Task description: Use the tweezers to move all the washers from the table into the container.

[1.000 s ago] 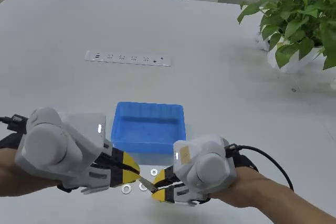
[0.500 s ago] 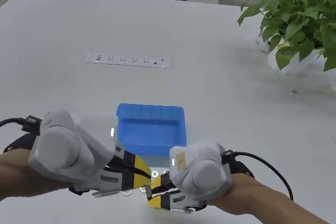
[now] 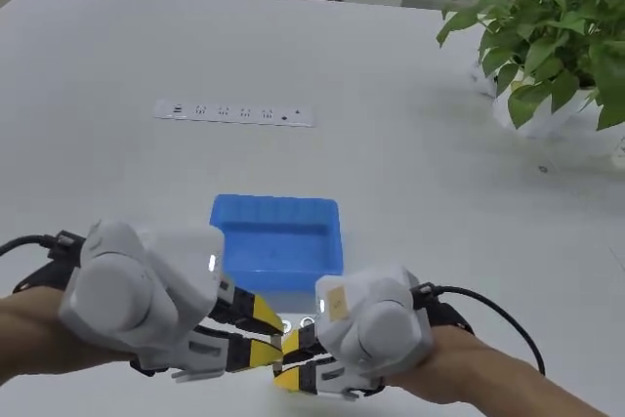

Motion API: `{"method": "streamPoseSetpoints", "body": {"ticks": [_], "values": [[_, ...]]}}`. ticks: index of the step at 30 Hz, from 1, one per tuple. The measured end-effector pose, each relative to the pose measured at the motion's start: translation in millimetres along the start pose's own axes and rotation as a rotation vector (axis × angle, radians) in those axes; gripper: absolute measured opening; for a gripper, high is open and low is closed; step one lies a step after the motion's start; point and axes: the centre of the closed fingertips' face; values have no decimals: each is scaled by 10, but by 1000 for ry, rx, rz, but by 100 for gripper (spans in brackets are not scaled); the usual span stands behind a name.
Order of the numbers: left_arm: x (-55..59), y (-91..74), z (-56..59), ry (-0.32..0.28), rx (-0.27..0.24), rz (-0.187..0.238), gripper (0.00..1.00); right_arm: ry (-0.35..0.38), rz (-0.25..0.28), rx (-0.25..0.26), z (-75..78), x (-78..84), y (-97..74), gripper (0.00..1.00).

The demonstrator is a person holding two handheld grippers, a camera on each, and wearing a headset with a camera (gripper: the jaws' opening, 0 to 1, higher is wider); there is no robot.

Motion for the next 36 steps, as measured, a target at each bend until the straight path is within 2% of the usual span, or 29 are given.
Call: {"method": "streamPoseSetpoints", "body": {"ticks": [8, 13, 24, 27, 36], "values": [[27, 93, 3, -13, 8, 22, 9, 4, 5, 2, 2, 7, -3, 10], [33, 89, -1, -10, 9, 31, 7, 6, 8, 2, -3, 4, 0, 10], [54, 45, 1, 3, 5, 21, 6, -5, 10, 14, 18, -24, -7, 12], [79, 19, -11, -13, 7, 13, 6, -9, 12, 19, 33, -45, -3, 12], [138, -60, -51, -6, -5, -7, 6, -18, 28, 31, 83, -129, 32, 12]]}}
Point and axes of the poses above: the centre of the closed fingertips' face, and the gripper's own axes: y roughly forward along the fingers, z roughly to its right, x roughly out of its underside, and after that the axes turned 8 degrees about -z, right-handed
